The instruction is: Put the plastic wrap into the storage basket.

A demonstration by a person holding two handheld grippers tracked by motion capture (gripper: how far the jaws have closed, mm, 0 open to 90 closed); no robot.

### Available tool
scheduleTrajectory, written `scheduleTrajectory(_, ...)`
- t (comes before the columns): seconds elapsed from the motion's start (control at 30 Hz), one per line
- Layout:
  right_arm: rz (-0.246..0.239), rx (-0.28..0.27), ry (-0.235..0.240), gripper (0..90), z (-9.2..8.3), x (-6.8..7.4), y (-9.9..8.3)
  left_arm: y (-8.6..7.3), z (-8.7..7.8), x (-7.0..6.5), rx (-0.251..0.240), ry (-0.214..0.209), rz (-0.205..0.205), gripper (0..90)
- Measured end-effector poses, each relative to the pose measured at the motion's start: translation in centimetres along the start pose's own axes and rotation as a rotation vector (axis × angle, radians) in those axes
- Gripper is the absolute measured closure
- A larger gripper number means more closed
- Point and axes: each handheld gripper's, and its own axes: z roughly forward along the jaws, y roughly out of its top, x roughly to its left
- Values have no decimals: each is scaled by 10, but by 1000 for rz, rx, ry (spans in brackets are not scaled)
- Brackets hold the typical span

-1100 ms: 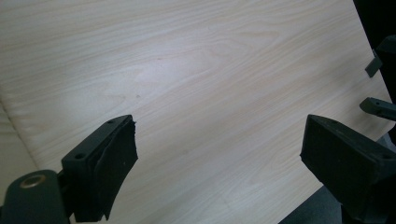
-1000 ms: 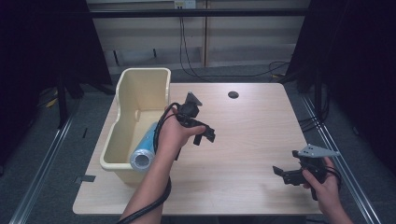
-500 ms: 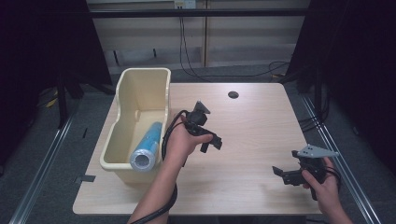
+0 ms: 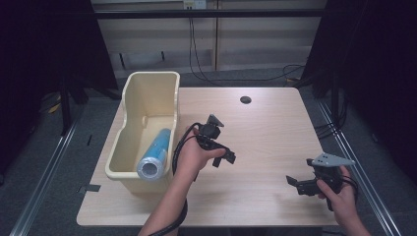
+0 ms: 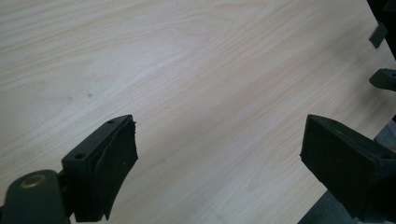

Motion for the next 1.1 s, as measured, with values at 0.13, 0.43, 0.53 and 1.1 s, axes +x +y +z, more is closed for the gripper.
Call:
scheduleTrajectory(0.13, -3, 7, -2, 0, 1, 1, 0, -4, 6, -2, 2, -19, 26, 104)
scheduleTrajectory(0.43, -20, 17, -4, 0, 4, 3, -2, -14, 21, -1, 3, -43, 45, 104)
scheduleTrajectory(0.53, -24, 21, -12, 0, 5, 4, -2, -17, 27, -1, 8, -55, 52, 104)
scheduleTrajectory(1.1, -46, 27, -15, 0, 9, 7, -3, -30, 50, 3, 10, -79, 73, 105)
